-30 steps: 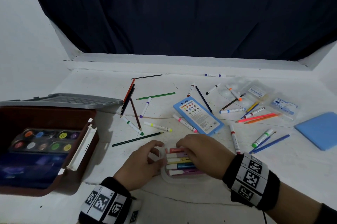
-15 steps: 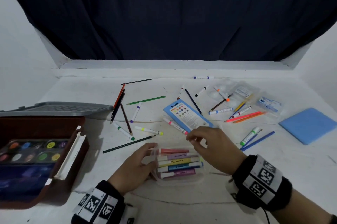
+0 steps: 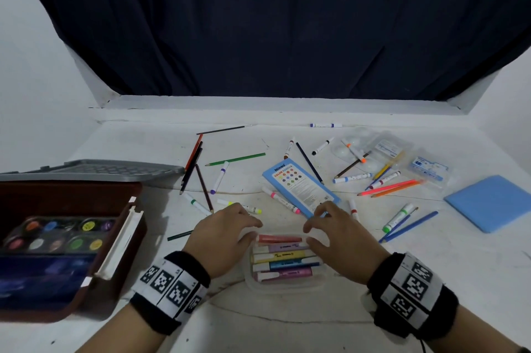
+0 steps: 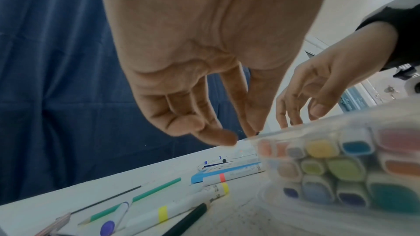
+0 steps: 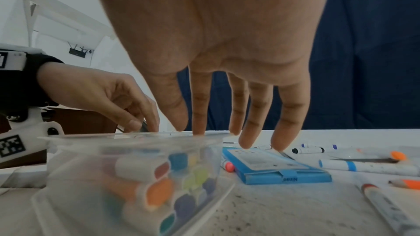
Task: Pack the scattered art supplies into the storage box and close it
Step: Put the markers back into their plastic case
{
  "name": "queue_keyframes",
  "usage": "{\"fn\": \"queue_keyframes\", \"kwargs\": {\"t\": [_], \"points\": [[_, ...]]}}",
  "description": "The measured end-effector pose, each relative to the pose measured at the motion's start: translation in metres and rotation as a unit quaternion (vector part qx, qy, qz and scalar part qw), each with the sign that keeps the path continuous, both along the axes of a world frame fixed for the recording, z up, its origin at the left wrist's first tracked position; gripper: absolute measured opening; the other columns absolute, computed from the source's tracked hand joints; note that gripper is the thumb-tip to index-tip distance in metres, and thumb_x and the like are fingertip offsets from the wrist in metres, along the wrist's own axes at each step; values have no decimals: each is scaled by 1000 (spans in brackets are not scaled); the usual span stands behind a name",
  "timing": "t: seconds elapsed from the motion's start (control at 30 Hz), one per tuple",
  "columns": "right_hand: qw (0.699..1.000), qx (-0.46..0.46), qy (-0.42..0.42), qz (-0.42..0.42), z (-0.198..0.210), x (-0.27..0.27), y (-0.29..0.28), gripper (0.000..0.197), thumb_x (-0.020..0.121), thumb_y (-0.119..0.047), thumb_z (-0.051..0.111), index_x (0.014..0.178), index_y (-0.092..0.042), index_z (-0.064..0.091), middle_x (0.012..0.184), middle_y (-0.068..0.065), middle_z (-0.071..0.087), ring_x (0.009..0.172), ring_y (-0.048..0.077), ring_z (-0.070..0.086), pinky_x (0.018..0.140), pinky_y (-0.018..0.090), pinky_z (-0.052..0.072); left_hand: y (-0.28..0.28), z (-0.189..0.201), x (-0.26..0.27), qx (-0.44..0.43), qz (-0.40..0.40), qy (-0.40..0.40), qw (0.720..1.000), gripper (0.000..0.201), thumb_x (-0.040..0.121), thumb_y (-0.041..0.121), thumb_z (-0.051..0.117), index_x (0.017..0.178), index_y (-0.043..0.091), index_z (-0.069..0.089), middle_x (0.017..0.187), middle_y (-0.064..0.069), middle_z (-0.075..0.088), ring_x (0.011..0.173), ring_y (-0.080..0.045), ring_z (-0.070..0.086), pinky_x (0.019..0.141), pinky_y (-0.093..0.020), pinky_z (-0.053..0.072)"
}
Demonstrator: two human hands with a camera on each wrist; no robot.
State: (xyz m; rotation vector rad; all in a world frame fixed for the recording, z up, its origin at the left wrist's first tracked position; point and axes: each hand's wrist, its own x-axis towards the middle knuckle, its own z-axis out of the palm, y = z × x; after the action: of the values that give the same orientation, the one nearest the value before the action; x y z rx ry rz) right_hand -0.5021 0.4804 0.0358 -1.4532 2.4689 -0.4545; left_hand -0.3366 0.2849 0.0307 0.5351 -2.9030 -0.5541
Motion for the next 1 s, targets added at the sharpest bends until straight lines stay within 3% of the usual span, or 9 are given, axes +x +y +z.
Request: {"fn": "queue_keyframes", "kwargs": {"t": [0.07,0.13,0.3,0.37,0.47,0.8,0.93,1.0], "points": [[1000,-3,-20,-1,-3,1,2,20,95,-42,54,112,-34,61,123,-11,42,117,12,49,95,34,49,-1,1,-2,-18,-7,2,1000,21,97,38,57,112,39,71,114,18,57,77,-1,47,64,-10,31],[999,-5,-32,-3,-5,1,4,23,96,-41,53,116,-33,61,122,-10,44,113,11,52,92,30,50,-1,1,-3,-19,-11,-6,1000,20,97,43,56,110,39,71,112,19,56,76,-3,48,65,-13,33],[999,6,-37,6,-10,-1,8,20,96,-40,53,113,-32,60,110,-9,50,98,9,53,87,29,49,2,-4,-12,-44,-30,-35,998,21,99,42,51,106,36,69,112,15,57,88,-7,56,84,-30,43],[999,1,-39,6,-13,-1,9,17,96,-39,52,109,-32,60,108,-8,51,97,8,52,85,30,49,3,-5,-15,-68,-29,-44,996,18,99,41,50,104,35,67,114,16,57,99,-6,57,92,-35,40],[999,-4,-44,3,-16,0,10,17,96,-39,53,110,-32,60,109,-9,51,97,7,51,84,24,48,3,-6,-17,-70,-26,-39,996,15,99,40,52,102,35,66,113,17,55,96,-4,57,95,-35,36],[997,-29,-78,-5,-16,-2,12,14,95,-35,58,104,-26,63,102,-8,56,93,7,49,78,15,39,4,-17,-12,-108,-66,-4,992,21,100,43,51,102,35,70,105,17,58,92,-8,59,82,-37,26],[996,-21,-82,-7,-16,-2,12,13,95,-34,58,105,-26,62,105,-8,56,94,6,48,81,17,40,6,-13,-10,-144,-75,24,986,8,84,41,75,82,35,71,90,17,61,76,-7,61,75,-36,35],[996,-24,-80,-6,-16,-1,12,14,95,-33,57,107,-26,62,106,-7,55,93,6,47,79,16,38,8,-13,-10,-172,-76,36,981,14,76,37,83,76,34,70,90,15,61,71,-7,60,72,-38,42]]}}
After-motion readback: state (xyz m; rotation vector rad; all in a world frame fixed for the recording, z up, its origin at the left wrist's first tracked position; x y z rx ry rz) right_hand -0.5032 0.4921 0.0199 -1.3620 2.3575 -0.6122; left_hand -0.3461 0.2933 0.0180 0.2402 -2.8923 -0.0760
